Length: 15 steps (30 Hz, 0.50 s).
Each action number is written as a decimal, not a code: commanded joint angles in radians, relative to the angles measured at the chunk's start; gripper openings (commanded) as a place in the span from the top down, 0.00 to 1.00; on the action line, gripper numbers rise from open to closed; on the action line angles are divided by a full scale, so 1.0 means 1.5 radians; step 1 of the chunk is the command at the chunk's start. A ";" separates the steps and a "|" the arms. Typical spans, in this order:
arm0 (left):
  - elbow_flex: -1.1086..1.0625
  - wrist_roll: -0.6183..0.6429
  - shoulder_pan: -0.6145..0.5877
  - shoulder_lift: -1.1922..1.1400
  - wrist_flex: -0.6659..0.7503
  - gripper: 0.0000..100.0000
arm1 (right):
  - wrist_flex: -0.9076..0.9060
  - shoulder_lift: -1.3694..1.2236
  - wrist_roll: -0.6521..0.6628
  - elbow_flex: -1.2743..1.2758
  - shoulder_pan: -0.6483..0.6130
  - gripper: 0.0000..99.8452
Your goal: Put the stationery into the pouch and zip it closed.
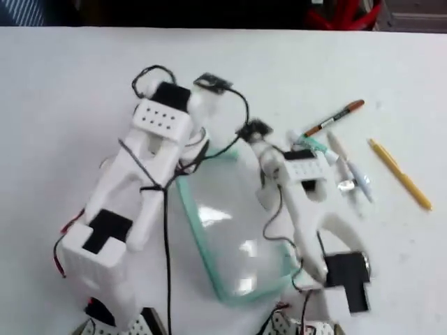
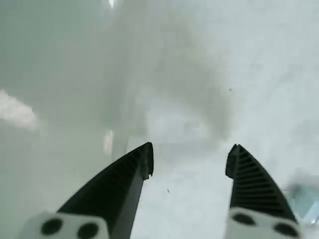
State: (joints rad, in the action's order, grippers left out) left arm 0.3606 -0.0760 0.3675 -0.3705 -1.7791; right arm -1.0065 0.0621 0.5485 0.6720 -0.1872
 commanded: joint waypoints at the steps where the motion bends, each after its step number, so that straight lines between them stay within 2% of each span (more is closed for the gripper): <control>1: 0.044 -0.009 0.038 0.130 -0.007 0.98 | 0.005 0.196 0.001 0.038 0.002 0.76; 8: 0.000 -0.062 0.071 0.304 -0.007 0.98 | -0.005 0.457 -0.062 0.128 0.007 0.76; 15: -0.024 -0.130 0.073 0.470 -0.006 0.98 | -0.063 0.655 -0.143 0.035 0.108 0.76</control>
State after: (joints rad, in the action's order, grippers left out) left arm 0.3191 -0.2156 0.4657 0.1649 -1.7852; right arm -1.0679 0.8753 0.3936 0.8500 -0.1059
